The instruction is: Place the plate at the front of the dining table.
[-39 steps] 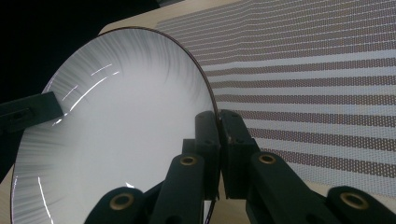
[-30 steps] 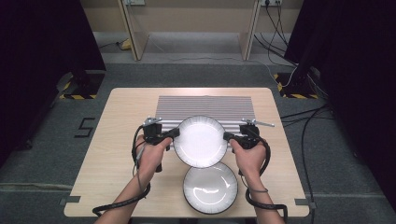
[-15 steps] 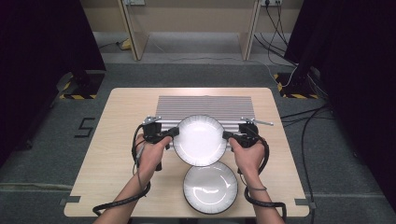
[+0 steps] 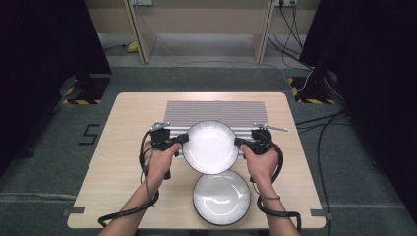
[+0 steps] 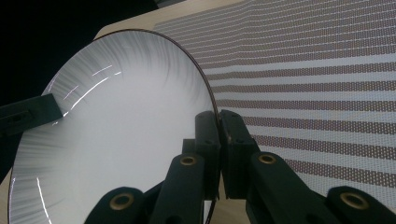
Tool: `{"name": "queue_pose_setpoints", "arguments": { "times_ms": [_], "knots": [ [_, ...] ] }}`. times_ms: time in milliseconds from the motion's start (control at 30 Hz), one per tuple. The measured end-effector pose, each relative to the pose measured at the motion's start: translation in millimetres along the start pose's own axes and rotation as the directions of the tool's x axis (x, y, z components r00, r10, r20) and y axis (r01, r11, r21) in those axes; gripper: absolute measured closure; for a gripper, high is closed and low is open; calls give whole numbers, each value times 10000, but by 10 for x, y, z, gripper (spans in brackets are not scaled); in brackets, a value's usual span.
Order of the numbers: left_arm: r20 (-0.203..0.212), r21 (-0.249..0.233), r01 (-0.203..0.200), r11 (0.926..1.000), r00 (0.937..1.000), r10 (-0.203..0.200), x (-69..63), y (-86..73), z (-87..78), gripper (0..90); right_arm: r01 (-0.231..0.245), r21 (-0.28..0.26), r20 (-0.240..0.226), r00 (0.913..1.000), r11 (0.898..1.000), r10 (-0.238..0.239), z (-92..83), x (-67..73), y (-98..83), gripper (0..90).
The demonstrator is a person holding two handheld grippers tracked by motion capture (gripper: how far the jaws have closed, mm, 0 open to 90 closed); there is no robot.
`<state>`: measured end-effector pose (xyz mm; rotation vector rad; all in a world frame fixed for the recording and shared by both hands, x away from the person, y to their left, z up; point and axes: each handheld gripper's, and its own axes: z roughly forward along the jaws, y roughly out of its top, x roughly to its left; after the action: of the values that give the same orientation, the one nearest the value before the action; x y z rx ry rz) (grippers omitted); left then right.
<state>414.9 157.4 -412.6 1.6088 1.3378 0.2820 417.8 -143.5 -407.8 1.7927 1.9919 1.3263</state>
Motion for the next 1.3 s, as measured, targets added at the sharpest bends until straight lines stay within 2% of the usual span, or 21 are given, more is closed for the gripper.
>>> {"name": "queue_pose_setpoints", "arguments": {
  "times_ms": [1300],
  "knots": [
    [-91,8,171,9999,9998,-171,53,28,76,859,-62,40,102,9999,10000,62,85,-15,52,871]
  ]
}}
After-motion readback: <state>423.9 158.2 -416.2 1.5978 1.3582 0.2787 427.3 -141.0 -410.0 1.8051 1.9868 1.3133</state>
